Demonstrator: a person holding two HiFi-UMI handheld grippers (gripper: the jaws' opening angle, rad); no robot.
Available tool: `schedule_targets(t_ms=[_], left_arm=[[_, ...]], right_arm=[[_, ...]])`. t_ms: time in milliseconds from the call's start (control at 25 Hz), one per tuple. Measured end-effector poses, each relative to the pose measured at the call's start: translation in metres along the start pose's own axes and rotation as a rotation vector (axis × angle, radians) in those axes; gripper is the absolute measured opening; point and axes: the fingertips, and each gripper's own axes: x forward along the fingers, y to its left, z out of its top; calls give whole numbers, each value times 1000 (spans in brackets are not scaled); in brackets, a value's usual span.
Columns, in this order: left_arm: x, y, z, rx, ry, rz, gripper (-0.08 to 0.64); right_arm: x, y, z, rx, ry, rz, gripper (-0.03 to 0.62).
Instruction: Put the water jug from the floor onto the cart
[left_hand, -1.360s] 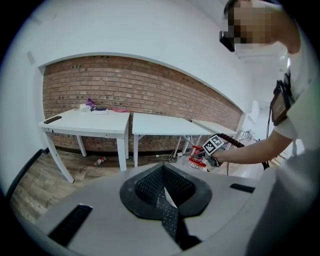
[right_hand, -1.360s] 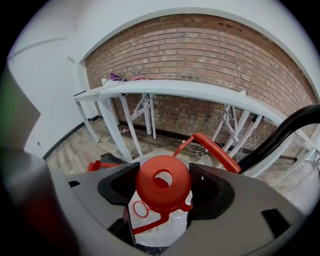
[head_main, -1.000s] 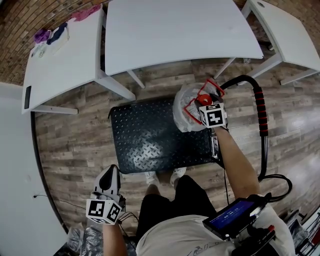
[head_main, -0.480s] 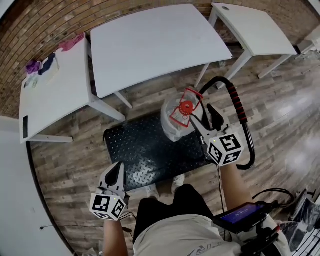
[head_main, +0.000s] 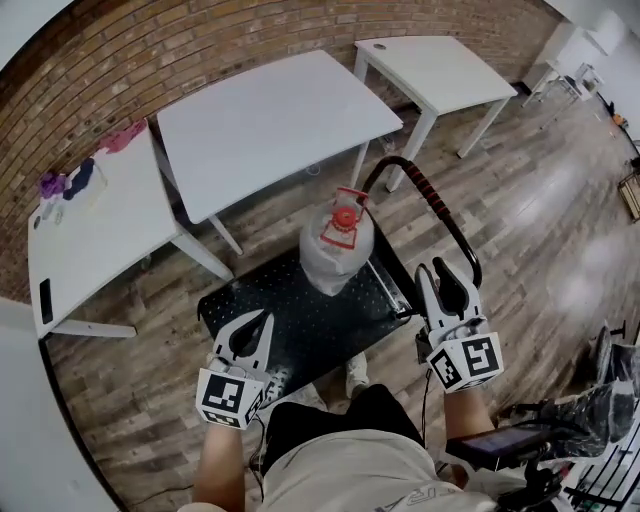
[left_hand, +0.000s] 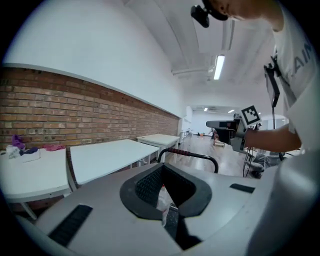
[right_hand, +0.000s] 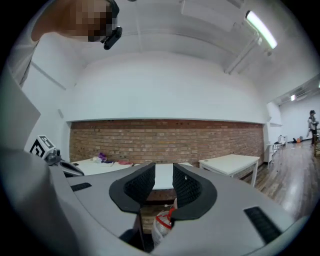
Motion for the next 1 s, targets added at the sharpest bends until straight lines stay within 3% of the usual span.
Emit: schedule_targets(t_ms=[160,280,440,800,1000], left_arm=[[-4,-13,8,8,-29,-69,0],[-10,-31,15,-1,-43,-112,0],[-15,-50,19,-6,-56,-133,0],[-54,-136,28,34,-83,-128,0],[-86,-203,19,118,-58,-136,0]], right_arm=[[-49,3,8,15,-12,-91,61],[-78,-4,2,90,30,-142,5],[-114,-15,-1,116,48,-183,5],[-218,-14,5,52,31,-163,3],[-278,-15,24,27,8,-141,3]])
